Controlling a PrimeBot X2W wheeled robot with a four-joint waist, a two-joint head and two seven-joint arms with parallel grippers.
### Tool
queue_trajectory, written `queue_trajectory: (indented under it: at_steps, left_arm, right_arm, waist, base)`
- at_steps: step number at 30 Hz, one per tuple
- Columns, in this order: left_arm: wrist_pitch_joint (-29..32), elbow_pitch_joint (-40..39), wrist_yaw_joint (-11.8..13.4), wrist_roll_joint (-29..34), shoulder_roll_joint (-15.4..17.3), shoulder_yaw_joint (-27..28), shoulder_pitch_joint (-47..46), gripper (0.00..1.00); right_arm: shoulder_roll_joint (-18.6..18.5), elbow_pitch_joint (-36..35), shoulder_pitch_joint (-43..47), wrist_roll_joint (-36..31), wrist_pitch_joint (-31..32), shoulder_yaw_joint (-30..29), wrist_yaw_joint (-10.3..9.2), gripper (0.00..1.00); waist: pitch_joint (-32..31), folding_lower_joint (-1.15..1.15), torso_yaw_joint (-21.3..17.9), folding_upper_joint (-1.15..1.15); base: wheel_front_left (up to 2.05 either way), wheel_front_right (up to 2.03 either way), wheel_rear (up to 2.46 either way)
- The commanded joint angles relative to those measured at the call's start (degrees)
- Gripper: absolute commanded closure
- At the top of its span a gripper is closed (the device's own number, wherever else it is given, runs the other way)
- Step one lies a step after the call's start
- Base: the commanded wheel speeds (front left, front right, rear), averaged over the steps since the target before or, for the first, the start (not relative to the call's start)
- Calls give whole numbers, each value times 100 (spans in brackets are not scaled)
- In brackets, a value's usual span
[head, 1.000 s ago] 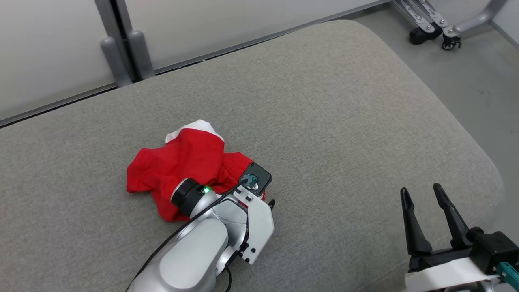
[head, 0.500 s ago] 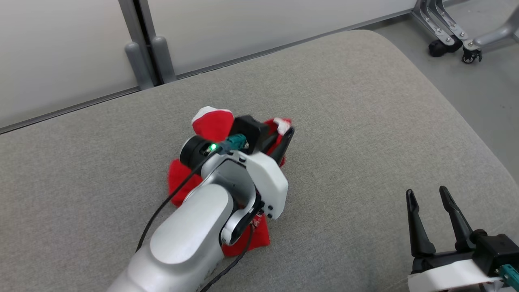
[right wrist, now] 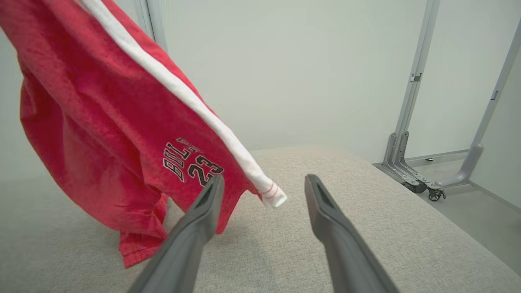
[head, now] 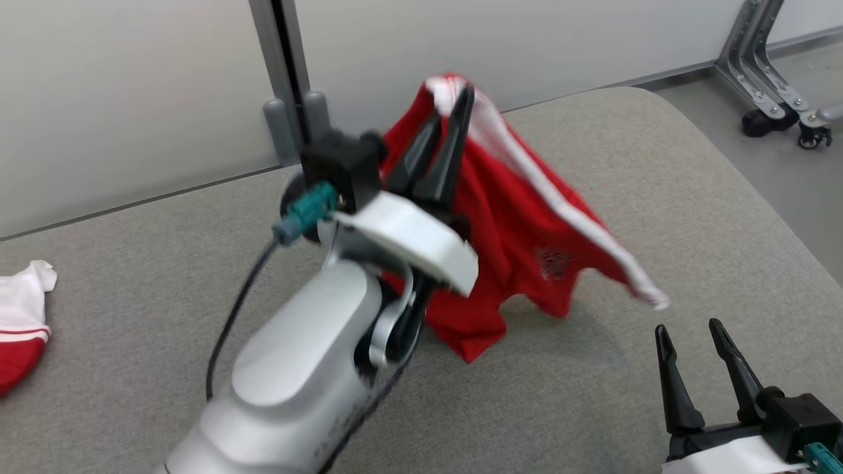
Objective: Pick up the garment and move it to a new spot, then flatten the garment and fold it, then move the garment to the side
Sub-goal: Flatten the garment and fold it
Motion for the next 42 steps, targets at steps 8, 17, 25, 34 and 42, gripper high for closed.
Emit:
queue_trajectory:
  at_steps: [8,17,25,34,42]
  left_arm:
    - [-104,-7,-932,-1009,510,-343,2385,100]
    - [-333,60,-1643,-1783,1382,-354,4377,98]
    - [-499,350,-1876,-1909,1306,-389,4685,59]
    - [-571,689,-1915,-1767,1299,99,4870,0]
    - [-570,398,-1904,-1298,1143,1475,5374,0]
  right_arm:
    - [-28,92,311,-40,-29,-145,1,0]
    - [-28,165,632,-181,-30,-289,1,0]
    - [-28,212,619,-231,-30,-201,1,0]
    - [-28,210,713,-289,-30,-174,1,0]
    - [-28,126,762,-321,-30,-241,1,0]
  waist:
    - [-216,0,339,0]
    - [-458,0,917,0]
    - [-623,0,1268,0]
    - [-718,0,1418,0]
    - [-753,0,1372,0]
  base:
    - [0,0,0]
    - [0,0,0]
    - [0,0,0]
    - [0,0,0]
    - [0,0,0]
